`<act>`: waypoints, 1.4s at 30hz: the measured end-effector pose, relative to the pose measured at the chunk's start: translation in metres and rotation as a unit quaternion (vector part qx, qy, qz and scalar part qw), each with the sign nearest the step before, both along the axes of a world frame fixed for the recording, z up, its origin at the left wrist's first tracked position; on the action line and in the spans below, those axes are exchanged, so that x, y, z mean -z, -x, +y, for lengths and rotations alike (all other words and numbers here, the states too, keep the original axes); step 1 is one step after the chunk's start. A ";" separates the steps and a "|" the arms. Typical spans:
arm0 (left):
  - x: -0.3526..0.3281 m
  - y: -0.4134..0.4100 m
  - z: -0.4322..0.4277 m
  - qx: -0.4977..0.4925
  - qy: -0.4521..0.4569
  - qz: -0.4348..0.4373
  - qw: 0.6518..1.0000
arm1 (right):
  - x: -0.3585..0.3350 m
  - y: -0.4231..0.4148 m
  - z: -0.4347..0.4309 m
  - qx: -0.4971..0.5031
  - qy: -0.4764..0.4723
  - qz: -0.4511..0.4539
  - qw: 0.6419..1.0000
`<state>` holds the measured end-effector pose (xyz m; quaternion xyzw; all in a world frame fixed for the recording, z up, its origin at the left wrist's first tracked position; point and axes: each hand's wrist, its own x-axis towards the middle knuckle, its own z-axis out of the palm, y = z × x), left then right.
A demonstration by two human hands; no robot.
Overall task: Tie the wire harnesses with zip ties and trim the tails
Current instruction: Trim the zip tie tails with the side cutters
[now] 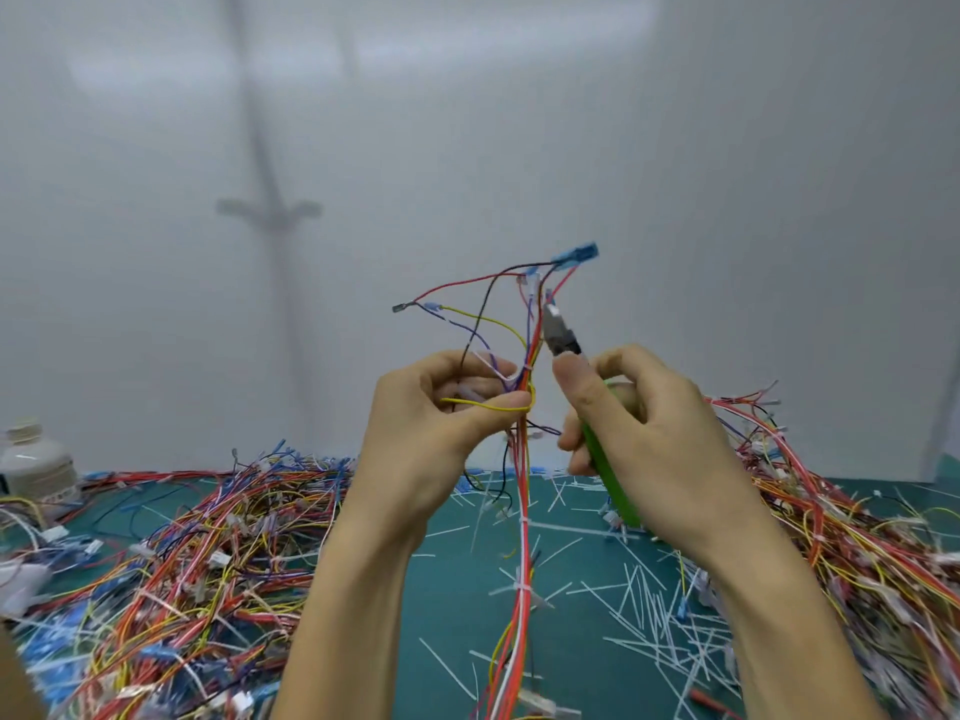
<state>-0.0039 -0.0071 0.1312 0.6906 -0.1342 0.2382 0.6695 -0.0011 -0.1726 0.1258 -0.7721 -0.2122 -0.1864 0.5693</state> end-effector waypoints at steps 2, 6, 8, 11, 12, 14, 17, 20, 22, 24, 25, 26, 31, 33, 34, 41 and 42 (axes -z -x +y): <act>0.001 -0.001 0.000 -0.027 0.004 -0.007 1.000 | -0.003 0.005 -0.003 -0.020 0.042 0.029 0.999; 0.000 -0.001 0.003 -0.023 0.018 -0.021 0.999 | -0.006 0.010 -0.002 -0.048 0.072 0.090 0.992; 0.001 -0.001 0.003 -0.019 0.010 -0.030 0.999 | -0.006 0.012 0.002 -0.061 0.060 0.131 0.988; 0.001 -0.002 0.002 -0.026 0.011 -0.045 0.999 | -0.008 0.015 0.005 -0.086 0.027 0.185 0.979; 0.001 -0.002 0.002 -0.027 0.010 -0.051 0.998 | -0.008 0.015 0.006 -0.095 0.019 0.201 0.975; 0.001 -0.002 0.000 -0.032 0.003 -0.064 0.997 | -0.009 0.016 0.007 -0.107 0.011 0.225 0.968; 0.001 -0.003 -0.002 -0.047 -0.005 -0.080 0.996 | -0.011 0.017 0.008 -0.109 0.004 0.241 0.964; 0.001 -0.003 -0.005 -0.050 0.007 -0.088 0.995 | -0.012 0.017 0.009 -0.115 -0.005 0.251 0.961; 0.002 -0.003 -0.006 -0.044 0.014 -0.088 0.995 | -0.012 0.017 0.009 -0.121 -0.009 0.259 0.958; 0.002 -0.003 -0.007 -0.036 0.020 -0.088 0.995 | -0.012 0.017 0.010 -0.128 -0.017 0.266 0.955; 0.002 -0.003 -0.007 -0.033 0.025 -0.088 0.995 | -0.012 0.017 0.010 -0.132 -0.022 0.269 0.954; 0.002 -0.003 -0.008 -0.032 0.030 -0.088 0.995 | -0.011 0.016 0.009 -0.135 -0.026 0.272 0.952; 0.003 -0.003 -0.006 -0.014 0.034 -0.098 0.994 | -0.010 0.013 0.009 -0.163 -0.042 0.291 0.942; 0.003 -0.003 -0.006 -0.013 0.027 -0.102 0.994 | -0.009 0.012 0.008 -0.170 -0.043 0.296 0.939; 0.003 -0.003 -0.006 -0.015 0.024 -0.103 0.994 | -0.009 0.012 0.008 -0.172 -0.044 0.298 0.938; 0.006 -0.006 -0.006 -0.030 0.014 -0.112 0.993 | -0.009 0.011 0.011 -0.166 -0.053 0.304 0.937; 0.006 -0.006 -0.006 -0.026 0.015 -0.114 0.993 | -0.010 0.012 0.011 -0.166 -0.059 0.301 0.937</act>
